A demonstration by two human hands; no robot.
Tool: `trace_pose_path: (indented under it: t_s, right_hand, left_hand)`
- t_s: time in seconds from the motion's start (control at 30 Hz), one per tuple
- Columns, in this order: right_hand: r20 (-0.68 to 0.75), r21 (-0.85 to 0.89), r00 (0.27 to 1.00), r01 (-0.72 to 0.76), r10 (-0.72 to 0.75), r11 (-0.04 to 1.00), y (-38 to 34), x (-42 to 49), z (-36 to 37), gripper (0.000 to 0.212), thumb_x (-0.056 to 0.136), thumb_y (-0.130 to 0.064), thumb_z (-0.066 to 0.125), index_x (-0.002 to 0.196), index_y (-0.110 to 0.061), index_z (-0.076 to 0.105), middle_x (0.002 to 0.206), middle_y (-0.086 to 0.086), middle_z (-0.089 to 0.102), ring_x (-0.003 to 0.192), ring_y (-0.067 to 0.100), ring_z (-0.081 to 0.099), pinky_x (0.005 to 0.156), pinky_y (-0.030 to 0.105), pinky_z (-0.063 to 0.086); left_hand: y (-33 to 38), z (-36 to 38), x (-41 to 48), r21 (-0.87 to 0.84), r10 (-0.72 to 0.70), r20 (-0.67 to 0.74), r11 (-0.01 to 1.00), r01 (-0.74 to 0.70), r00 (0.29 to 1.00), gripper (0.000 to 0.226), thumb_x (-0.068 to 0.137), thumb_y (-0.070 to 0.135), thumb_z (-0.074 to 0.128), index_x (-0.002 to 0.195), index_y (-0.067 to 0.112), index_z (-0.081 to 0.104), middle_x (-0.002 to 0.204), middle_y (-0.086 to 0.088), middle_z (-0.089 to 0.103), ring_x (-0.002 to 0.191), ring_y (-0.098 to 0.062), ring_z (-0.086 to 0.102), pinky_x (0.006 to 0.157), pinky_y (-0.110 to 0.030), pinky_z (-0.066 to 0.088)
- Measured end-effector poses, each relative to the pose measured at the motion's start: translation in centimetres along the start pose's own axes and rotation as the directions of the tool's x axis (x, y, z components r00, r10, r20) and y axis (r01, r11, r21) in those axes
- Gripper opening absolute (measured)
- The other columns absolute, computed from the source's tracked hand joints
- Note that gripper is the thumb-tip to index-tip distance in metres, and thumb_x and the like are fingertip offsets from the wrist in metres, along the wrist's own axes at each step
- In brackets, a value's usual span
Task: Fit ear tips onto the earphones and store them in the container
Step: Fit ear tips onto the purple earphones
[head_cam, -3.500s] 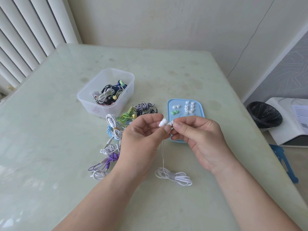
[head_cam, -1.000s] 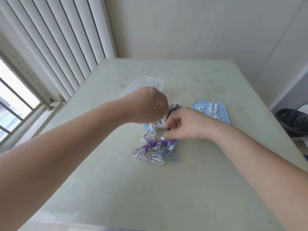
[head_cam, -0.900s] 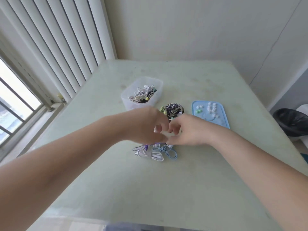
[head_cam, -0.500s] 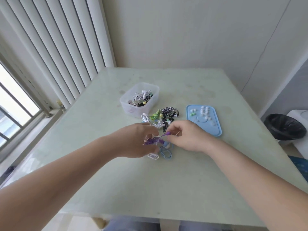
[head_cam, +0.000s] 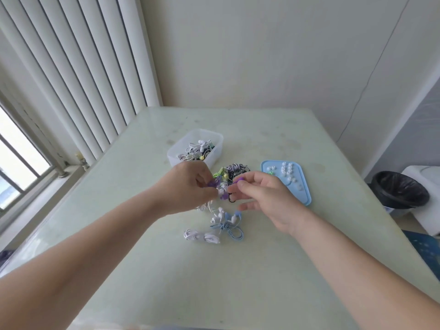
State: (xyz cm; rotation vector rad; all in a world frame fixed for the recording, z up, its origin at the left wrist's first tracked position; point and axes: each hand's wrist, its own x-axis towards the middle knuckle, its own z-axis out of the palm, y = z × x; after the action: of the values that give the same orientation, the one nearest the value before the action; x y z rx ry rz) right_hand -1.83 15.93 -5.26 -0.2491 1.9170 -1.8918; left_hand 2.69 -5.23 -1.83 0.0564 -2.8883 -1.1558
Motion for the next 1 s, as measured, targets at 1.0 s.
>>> trace_pose_path:
  t_s: [1.0]
  right_hand:
    - [-0.233,0.243,0.970,-0.006,0.064,0.970,1.7,-3.7,-7.1,0.023,0.095,-0.016,0.071,0.104,0.005,0.068,0.083,0.021,0.072,0.065,0.030,0.067,0.063,0.037,0.059]
  left_hand:
    - [5.7,10.6,1.4,-0.554,-0.024,0.045,0.831,0.045,0.999,0.013,0.106,0.017,0.056,0.116,0.018,0.065,0.086,-0.007,0.080,0.082,-0.024,0.078,0.069,-0.030,0.061]
